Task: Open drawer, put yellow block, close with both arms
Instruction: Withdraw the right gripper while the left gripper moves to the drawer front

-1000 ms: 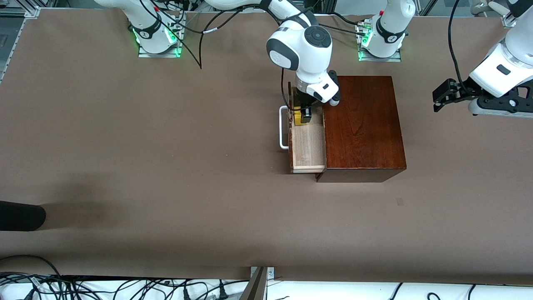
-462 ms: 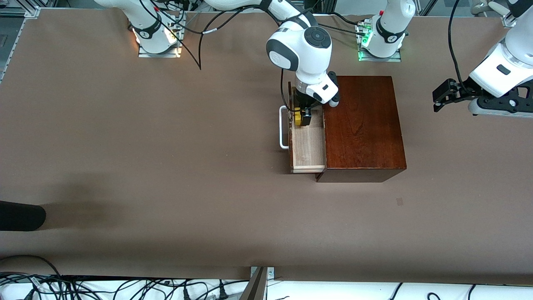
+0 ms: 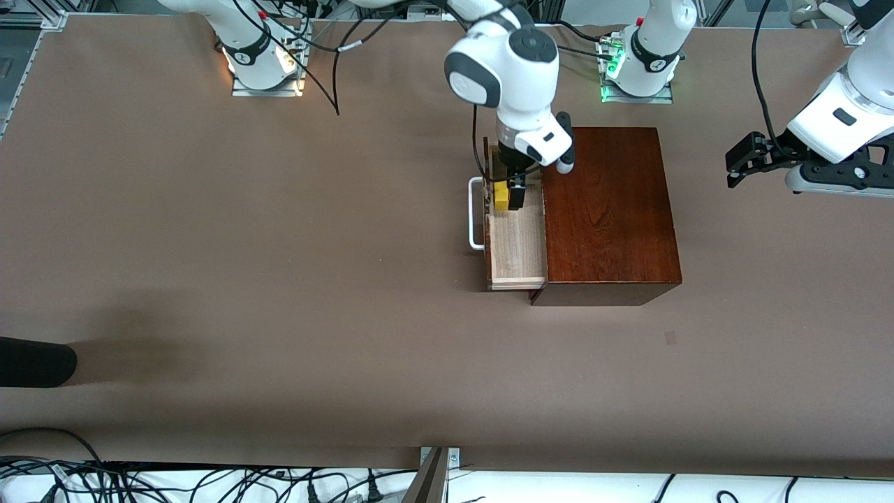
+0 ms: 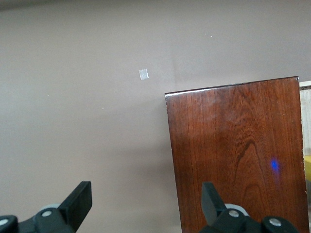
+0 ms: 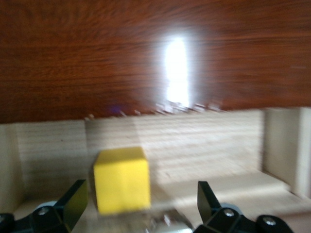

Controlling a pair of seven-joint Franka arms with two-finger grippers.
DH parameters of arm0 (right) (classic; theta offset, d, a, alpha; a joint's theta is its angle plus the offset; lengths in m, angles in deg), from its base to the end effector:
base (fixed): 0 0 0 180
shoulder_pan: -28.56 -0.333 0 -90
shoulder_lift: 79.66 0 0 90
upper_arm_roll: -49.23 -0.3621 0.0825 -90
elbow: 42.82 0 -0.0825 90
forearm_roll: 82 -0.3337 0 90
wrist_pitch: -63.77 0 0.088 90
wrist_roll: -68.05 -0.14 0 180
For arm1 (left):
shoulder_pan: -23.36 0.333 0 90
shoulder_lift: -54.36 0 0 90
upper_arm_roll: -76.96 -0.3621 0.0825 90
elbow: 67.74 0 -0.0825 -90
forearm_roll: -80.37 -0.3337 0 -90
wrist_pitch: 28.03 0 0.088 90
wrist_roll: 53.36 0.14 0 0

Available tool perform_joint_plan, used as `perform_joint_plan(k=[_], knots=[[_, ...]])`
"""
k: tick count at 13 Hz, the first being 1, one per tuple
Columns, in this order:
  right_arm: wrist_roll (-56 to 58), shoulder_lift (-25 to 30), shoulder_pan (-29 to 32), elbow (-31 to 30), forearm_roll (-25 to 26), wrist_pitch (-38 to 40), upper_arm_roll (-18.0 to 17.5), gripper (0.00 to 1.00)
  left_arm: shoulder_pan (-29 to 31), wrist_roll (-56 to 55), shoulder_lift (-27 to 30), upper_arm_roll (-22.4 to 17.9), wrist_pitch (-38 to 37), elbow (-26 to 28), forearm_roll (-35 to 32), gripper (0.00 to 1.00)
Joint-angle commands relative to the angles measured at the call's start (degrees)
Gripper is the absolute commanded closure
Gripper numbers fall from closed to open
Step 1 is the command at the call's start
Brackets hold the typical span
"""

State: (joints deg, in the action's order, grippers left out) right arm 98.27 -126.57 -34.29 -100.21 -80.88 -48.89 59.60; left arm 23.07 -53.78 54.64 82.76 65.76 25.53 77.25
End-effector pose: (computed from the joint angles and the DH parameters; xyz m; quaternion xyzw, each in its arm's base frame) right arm 0.4289 0.6413 0.3980 0.7219 0.6836 0.0913 0.0562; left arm 0.5061 -0.0468 0.6219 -0.9983 0.0510 -0.0085 0.0270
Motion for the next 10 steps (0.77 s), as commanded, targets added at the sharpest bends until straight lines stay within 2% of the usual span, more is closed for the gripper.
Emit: perform_joint_plan(k=[1,5,6,7,9,10], knots=[[-0.6,7.95,3.94,-0.79,0.03,5.43,0.01,0.0,-0.06,0.95,-0.9,-0.09,-1.24,-1.95,1.45,0.0],[-0.43,16.31,11.94,-1.06,-2.34,9.72,0.1,0.0,0.02,1.03,-1.86,-0.09,-1.24,-3.25,1.44,0.0],[-0.43,17.63,13.18,-1.06,-1.82,12.7,1.4,0.0,0.11,1.04,-2.48,-0.09,-1.41,-4.05,1.45,0.0],[-0.69,19.3,13.71,-1.06,-1.99,14.65,4.2,0.0,0.03,1.04,-2.57,-0.09,-1.59,-4.32,1.45,0.0],[-0.52,21.68,14.07,-2.63,-3.48,15.37,9.74,0.0,0.03,1.04,-2.57,-0.09,-1.59,-4.32,1.45,0.0],[-0.43,23.86,15.2,-4.81,-5.49,15.63,10.98,0.0,0.03,1.04,-2.57,-0.09,-1.59,-4.32,1.45,0.0]])
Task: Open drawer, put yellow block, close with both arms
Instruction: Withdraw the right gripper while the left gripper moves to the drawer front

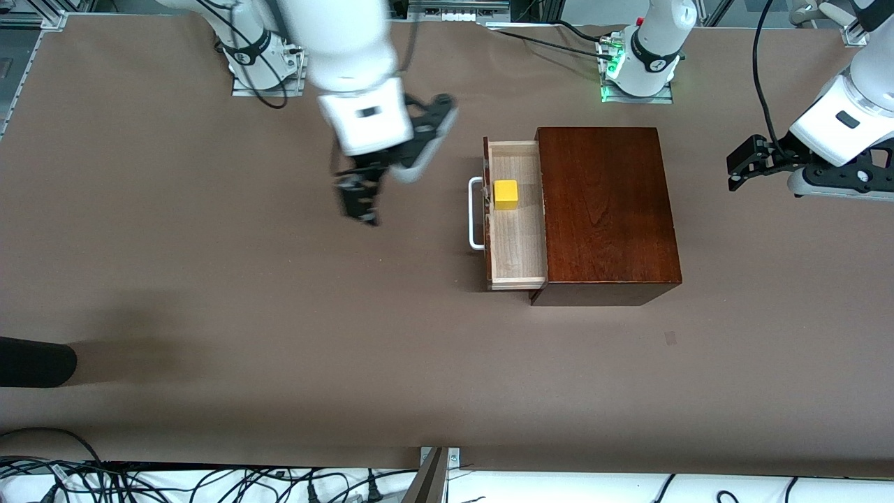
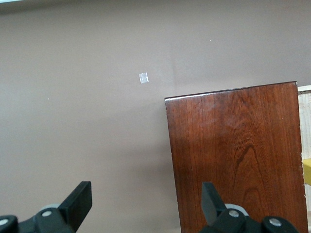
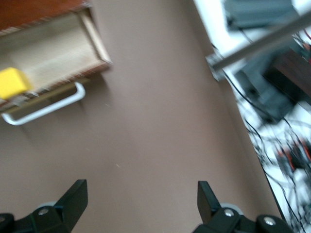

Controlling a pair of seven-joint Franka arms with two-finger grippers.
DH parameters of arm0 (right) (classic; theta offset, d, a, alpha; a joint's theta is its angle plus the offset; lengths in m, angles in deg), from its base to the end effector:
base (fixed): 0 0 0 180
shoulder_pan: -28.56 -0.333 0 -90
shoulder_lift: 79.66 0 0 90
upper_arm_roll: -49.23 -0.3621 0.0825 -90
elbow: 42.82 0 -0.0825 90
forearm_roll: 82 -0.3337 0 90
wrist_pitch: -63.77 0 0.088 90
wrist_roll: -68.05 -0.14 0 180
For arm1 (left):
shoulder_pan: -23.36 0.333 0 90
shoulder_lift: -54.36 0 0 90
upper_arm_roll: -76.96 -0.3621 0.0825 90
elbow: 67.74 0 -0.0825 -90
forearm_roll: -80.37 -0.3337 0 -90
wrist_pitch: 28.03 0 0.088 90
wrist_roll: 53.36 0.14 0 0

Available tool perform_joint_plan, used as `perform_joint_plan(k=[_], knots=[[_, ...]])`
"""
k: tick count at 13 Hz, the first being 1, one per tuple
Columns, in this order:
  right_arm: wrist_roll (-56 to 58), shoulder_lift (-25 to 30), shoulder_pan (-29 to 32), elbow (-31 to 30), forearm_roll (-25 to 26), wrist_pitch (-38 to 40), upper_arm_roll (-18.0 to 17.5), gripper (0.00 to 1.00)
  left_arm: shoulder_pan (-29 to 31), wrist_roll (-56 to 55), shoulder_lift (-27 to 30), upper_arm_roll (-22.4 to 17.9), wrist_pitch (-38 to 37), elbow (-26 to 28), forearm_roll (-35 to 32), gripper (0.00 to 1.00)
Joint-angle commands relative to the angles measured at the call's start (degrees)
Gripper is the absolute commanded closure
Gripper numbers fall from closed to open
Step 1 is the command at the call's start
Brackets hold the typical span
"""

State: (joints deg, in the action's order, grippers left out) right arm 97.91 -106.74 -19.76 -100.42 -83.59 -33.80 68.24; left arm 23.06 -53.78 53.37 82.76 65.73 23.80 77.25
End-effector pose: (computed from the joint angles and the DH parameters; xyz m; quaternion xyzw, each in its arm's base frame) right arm 0.5510 0.3901 0.6255 0.8483 0.5115 0.1237 0.0584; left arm 0.5146 -0.0471 0.6235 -0.9983 0.0510 -0.0123 0.0257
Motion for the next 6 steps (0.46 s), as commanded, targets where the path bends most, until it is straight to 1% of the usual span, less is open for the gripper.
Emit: perform_joint_plan(k=[1,4,5,6], knots=[[-0.33,6.48,1.46,-8.28,-4.54,-0.07,2.7,0.0,0.04,0.95,-1.3,-0.09,-1.56,-2.59,1.44,0.0],[-0.86,14.39,6.37,-17.6,-4.82,-0.16,2.35,0.0,-0.23,0.86,-1.3,0.0,-1.56,-2.59,1.44,0.0],[-0.86,16.94,8.31,-20.51,-4.82,-0.25,2.26,0.0,-0.49,0.77,-1.3,1.04,-1.65,-2.68,1.44,0.0],[-0.86,19.32,11.89,-22.97,-4.82,-0.08,0.69,0.0,-0.49,0.86,-1.21,2.36,-2.43,-2.68,1.44,0.0]])
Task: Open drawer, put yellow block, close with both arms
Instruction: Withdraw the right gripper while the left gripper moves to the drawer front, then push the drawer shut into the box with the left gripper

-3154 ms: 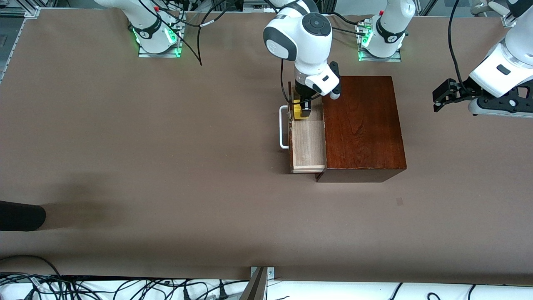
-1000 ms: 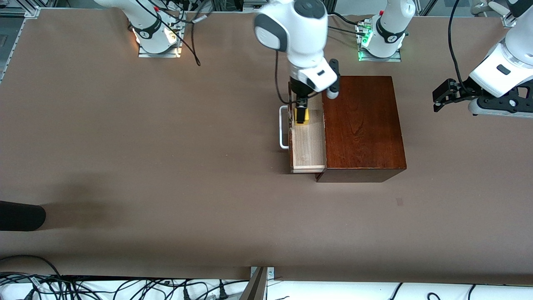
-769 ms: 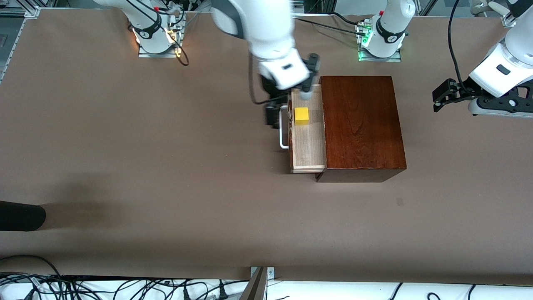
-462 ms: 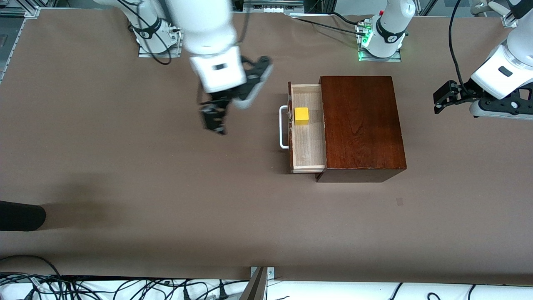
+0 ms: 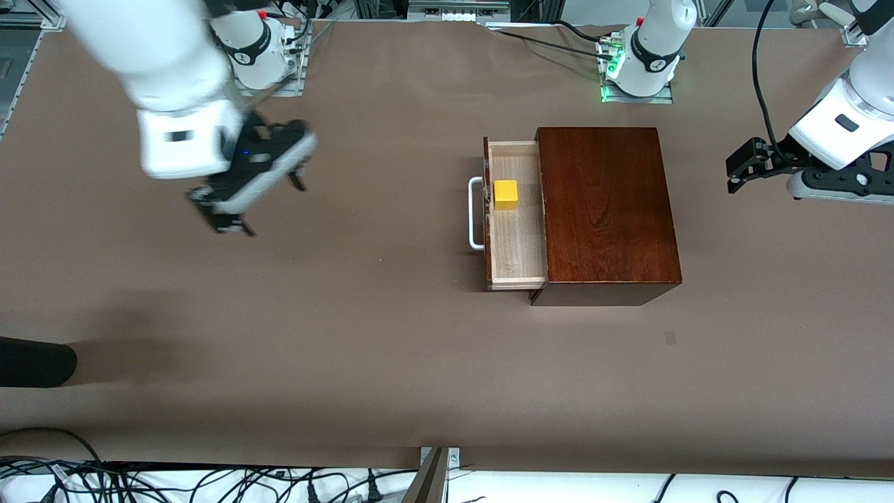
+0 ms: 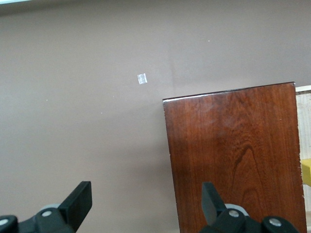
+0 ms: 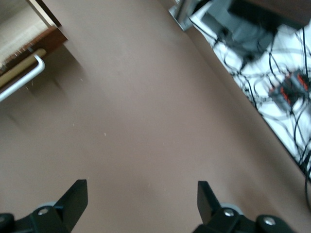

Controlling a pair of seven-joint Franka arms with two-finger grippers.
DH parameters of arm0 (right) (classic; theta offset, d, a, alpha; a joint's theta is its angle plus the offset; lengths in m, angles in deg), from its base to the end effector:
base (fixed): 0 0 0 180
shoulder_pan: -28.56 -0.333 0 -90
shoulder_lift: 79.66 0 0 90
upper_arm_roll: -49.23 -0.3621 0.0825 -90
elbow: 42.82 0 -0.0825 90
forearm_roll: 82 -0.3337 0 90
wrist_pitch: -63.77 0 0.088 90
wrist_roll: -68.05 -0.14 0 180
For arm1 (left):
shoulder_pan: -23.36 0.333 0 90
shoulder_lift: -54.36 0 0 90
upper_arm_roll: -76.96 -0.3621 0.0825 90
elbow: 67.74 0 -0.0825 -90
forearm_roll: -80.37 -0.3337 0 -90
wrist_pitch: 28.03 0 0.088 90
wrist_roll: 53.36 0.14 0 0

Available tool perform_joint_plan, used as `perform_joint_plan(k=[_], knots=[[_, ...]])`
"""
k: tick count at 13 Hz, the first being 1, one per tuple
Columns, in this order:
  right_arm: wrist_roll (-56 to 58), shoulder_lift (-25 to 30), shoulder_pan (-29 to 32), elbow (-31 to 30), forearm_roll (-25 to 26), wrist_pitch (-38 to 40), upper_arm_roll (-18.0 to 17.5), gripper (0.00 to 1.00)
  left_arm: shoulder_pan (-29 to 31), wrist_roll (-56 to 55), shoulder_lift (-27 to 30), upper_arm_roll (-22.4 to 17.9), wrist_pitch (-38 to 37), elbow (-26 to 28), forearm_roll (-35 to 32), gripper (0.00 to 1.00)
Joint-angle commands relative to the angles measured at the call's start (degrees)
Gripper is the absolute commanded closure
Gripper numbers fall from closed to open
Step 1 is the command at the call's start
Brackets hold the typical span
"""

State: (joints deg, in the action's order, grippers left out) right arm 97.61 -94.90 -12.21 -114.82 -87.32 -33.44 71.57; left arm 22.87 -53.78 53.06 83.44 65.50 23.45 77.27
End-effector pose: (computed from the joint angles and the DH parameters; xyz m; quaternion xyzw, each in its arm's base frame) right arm 0.5612 0.2407 0.6460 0.9054 0.4136 0.0956 0.0121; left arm 0.5153 -0.0549 0.6229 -0.9979 0.0585 -0.0108 0.0251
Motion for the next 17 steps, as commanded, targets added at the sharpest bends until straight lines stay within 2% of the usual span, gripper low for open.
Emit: perform_joint_plan(k=[1,2,5,7,9,11,13,16,17], knots=[[-0.56,9.59,9.69,-10.78,-1.0,-0.52,-6.82,0.0,-0.3,1.12,-0.9,2.99,-4.22,-2.5,1.42,0.0],[-0.65,11.52,14.7,-12.89,-0.83,-0.52,-10.52,0.0,-0.56,1.47,-1.24,5.09,-5.37,-2.85,1.42,0.0],[-4.77,16.54,21.14,-19.13,-0.56,0.09,-12.66,0.0,-0.57,2.0,-5.63,12.21,-6.61,-3.12,1.34,0.0],[-7.93,19.01,26.15,-22.82,-0.21,0.26,-15.2,0.0,-0.57,4.01,-9.23,19.49,-6.26,-4.69,1.25,0.0],[-9.96,19.37,27.67,-25.47,0.32,-0.08,-15.31,0.0,-0.65,10.57,-14.84,26.35,-6.0,-7.67,1.07,0.0],[-17.73,18.32,28.02,-25.83,1.36,-0.09,-14.95,0.0,-2.48,24.15,-22.65,30.5,-1.63,-11.18,1.24,0.0],[-19.9,18.31,27.85,-25.74,3.38,0.0,-14.69,0.0,-7.22,31.24,-26.02,30.87,-0.03,-12.7,0.55,0.0],[-19.63,17.44,27.93,-25.3,4.71,-0.52,-14.69,0.0,-10.66,40.04,-29.98,30.61,7.79,-12.0,-0.24,0.0],[-19.63,16.82,27.93,-24.95,5.24,-0.87,-14.78,0.0,-11.8,40.23,-30.86,30.69,10.59,-11.13,-3.21,0.0]])
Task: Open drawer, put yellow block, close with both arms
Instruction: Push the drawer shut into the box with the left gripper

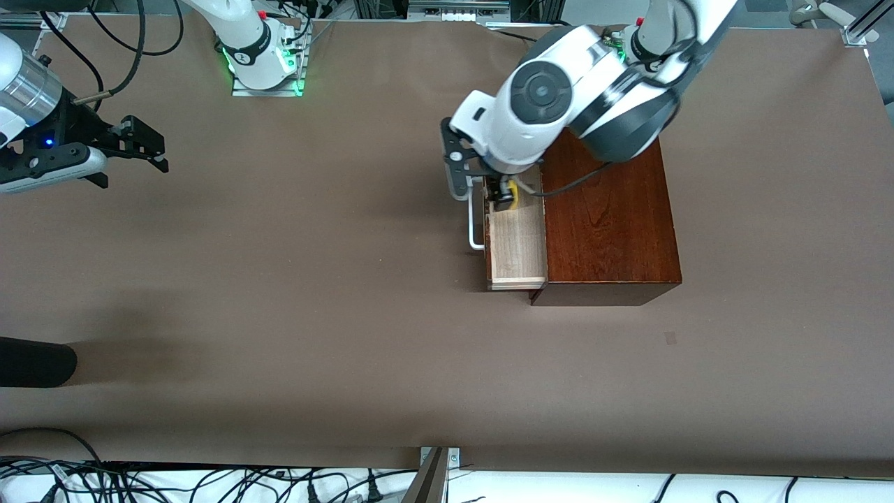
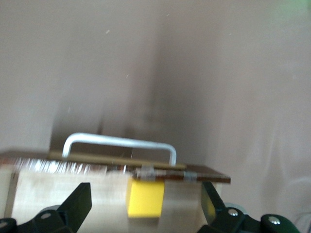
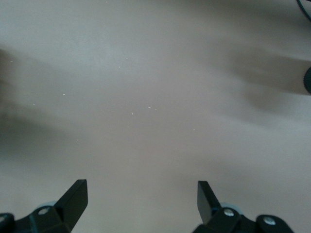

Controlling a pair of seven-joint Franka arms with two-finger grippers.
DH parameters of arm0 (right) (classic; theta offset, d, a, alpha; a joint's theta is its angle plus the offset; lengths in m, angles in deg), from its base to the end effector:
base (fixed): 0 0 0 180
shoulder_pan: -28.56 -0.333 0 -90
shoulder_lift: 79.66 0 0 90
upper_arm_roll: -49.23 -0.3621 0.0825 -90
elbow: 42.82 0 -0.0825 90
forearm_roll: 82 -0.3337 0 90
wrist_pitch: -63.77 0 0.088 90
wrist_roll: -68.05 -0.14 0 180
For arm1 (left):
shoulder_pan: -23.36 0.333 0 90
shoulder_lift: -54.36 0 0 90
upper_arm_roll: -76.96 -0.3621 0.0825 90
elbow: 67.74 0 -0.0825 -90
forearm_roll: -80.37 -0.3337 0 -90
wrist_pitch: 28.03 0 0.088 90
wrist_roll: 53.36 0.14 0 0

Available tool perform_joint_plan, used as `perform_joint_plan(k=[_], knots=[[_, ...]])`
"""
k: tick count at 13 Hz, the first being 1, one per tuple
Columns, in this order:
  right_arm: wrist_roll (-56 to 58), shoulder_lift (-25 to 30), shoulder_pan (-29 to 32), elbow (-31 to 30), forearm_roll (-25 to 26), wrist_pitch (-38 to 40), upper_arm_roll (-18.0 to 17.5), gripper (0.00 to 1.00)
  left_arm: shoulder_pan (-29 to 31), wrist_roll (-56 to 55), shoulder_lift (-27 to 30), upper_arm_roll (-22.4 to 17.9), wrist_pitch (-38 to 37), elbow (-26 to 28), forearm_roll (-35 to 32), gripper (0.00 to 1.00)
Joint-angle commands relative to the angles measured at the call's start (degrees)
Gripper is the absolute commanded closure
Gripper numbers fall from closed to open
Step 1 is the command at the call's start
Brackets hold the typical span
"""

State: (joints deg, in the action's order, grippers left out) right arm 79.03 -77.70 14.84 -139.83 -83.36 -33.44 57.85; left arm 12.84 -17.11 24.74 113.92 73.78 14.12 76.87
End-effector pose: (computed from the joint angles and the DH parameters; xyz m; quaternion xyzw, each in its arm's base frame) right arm 0.5009 0.0464 0.6138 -0.9901 -0.1386 -0.0194 0.0134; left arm 0.4989 -0.4118 0.4596 0.7516 -0.6474 -0.0453 0.1181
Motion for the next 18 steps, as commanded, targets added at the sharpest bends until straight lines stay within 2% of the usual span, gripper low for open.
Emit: perform_joint_plan(k=[1,3,5,8,11,18], knots=[[-1.04,-0.47,0.89,0.5,2.15,-0.87,-1.15,0.0,-4.31,3.48,-2.9,0.21,4.25,-1.36,-6.84,0.0],[-1.22,-0.47,0.8,0.5,2.42,-0.7,-1.06,0.0,-6.44,2.7,-5.96,0.03,7.5,-0.56,-12.48,0.0],[-1.66,-0.56,0.63,0.59,2.86,-0.79,-1.15,0.0,-6.44,2.51,-8.69,-0.23,10.93,1.62,-15.12,0.0],[-1.75,-1.35,0.71,2.86,3.39,-0.35,-1.15,0.0,-5.74,2.08,-8.97,-0.93,15.25,6.55,-19.17,0.0],[-2.01,-1.52,0.98,2.87,3.12,-0.26,-1.06,0.0,-5.83,2.34,-8.97,-2.95,14.65,8.4,-20.32,0.0],[-2.19,-2.14,1.68,2.96,2.77,-0.26,-0.71,0.0,-5.47,2.34,-7.39,-3.83,4.73,8.23,-20.68,0.0]])
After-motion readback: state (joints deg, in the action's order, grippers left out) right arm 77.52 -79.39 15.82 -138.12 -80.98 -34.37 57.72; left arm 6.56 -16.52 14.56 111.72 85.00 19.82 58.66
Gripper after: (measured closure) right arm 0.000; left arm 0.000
